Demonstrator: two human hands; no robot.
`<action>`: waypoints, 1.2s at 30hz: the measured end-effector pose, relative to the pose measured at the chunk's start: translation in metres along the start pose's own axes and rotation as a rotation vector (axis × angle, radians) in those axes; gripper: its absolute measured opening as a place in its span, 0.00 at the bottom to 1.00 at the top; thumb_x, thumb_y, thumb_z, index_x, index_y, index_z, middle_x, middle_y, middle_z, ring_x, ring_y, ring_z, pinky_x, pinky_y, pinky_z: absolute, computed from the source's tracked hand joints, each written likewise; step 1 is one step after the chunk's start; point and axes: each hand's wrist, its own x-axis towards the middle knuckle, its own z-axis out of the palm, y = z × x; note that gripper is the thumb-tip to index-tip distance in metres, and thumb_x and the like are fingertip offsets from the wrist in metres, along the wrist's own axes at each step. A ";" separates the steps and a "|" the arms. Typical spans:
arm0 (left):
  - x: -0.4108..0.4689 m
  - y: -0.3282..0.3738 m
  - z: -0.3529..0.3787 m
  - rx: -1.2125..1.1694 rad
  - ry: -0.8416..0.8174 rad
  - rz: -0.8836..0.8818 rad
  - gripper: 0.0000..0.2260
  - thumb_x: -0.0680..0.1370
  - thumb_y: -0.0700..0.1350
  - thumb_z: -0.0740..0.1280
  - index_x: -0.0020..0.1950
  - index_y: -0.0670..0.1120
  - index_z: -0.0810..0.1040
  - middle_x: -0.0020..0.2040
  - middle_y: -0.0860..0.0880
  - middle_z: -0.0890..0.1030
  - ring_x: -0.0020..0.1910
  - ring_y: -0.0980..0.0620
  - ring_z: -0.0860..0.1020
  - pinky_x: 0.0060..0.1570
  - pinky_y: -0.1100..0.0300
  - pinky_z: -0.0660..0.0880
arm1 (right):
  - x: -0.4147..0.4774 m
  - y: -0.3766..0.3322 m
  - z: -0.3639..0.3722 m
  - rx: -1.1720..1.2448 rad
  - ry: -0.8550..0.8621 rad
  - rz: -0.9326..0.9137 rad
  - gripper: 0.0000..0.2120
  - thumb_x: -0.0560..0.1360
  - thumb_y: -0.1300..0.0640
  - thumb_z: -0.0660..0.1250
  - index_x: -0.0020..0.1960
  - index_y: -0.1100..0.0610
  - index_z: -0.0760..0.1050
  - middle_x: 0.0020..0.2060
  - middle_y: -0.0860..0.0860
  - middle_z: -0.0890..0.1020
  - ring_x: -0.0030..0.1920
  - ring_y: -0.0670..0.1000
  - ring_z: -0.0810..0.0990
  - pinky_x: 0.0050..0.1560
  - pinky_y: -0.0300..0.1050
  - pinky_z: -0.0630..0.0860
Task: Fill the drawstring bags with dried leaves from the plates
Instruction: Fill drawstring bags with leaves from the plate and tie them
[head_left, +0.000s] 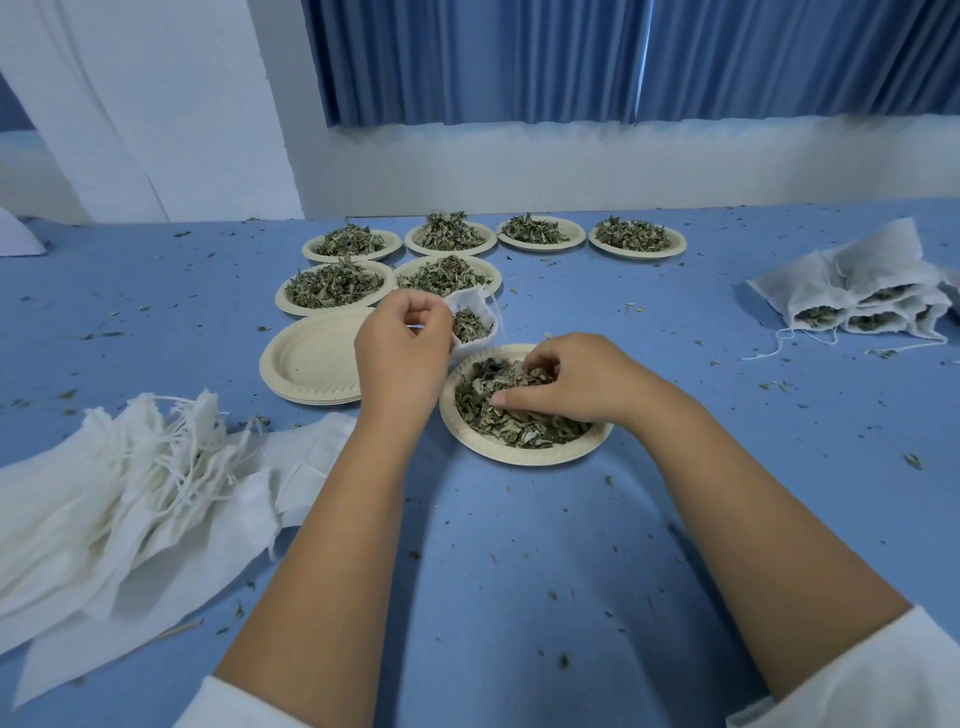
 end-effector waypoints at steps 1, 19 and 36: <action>0.000 0.000 0.000 0.000 0.000 0.000 0.06 0.78 0.43 0.66 0.41 0.51 0.78 0.34 0.54 0.80 0.30 0.60 0.76 0.35 0.60 0.74 | -0.001 -0.002 0.002 -0.016 0.011 -0.015 0.31 0.61 0.28 0.71 0.55 0.48 0.79 0.45 0.43 0.79 0.46 0.45 0.76 0.42 0.41 0.72; -0.003 0.000 0.003 0.024 -0.032 0.010 0.07 0.77 0.41 0.66 0.41 0.52 0.77 0.32 0.54 0.79 0.30 0.62 0.76 0.35 0.65 0.74 | -0.006 -0.018 0.010 -0.061 0.202 -0.204 0.16 0.68 0.39 0.71 0.50 0.47 0.77 0.48 0.46 0.76 0.55 0.48 0.71 0.53 0.47 0.72; -0.007 0.002 0.005 0.083 -0.046 0.015 0.08 0.77 0.41 0.66 0.40 0.52 0.76 0.35 0.51 0.81 0.36 0.56 0.78 0.38 0.66 0.74 | -0.007 -0.024 0.019 -0.008 0.199 -0.173 0.10 0.72 0.51 0.71 0.53 0.49 0.82 0.40 0.46 0.79 0.44 0.49 0.76 0.43 0.45 0.73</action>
